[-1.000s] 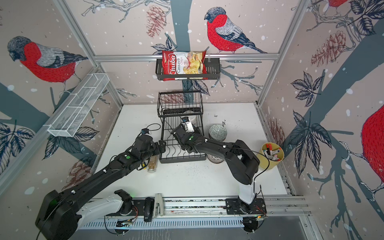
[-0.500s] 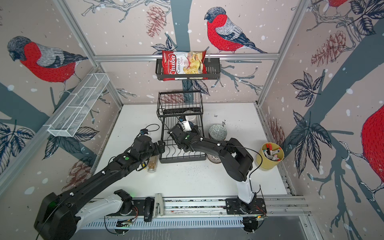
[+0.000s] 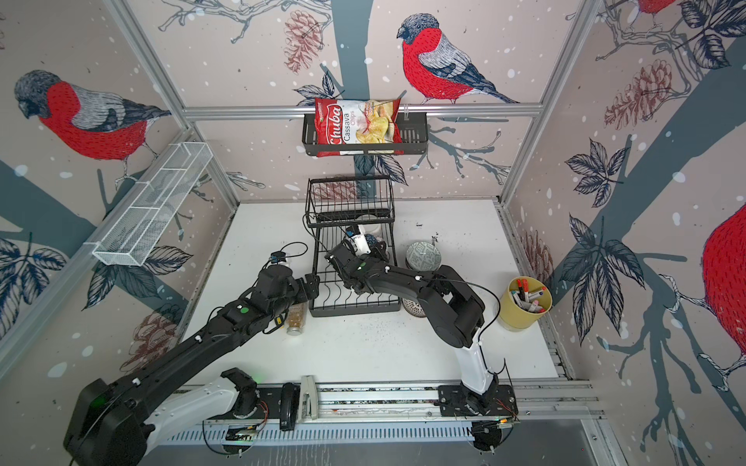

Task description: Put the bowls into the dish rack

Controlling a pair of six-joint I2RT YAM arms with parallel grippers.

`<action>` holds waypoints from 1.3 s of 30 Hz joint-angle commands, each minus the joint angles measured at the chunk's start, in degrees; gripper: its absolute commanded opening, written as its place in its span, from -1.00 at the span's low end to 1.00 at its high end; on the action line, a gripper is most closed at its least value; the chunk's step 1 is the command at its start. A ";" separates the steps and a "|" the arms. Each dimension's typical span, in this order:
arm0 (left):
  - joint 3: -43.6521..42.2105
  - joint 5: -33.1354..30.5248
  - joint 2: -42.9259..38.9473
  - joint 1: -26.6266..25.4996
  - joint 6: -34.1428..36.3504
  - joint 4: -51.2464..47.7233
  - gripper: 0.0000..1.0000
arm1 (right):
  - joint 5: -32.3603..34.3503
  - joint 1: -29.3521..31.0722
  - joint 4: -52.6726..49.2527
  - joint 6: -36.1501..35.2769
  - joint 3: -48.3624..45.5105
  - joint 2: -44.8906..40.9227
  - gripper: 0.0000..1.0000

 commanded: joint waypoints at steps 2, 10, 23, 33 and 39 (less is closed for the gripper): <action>-0.32 -0.35 -0.18 0.26 0.56 2.10 0.92 | 2.92 -0.45 3.51 -2.29 1.01 0.92 -1.00; -0.57 -0.19 0.00 0.58 0.73 2.38 0.92 | 4.33 -0.70 3.78 -3.94 2.88 3.52 -1.00; -1.43 0.10 -0.45 0.98 0.78 2.93 0.92 | 5.03 -1.60 3.79 -5.09 4.91 6.71 -1.00; -1.77 0.48 -0.43 1.57 1.29 3.67 0.92 | 5.38 -2.56 2.68 -5.52 7.25 9.14 -1.00; -1.93 0.42 -0.96 1.94 1.84 3.71 0.92 | 5.63 -2.92 2.87 -5.93 8.47 10.49 -1.00</action>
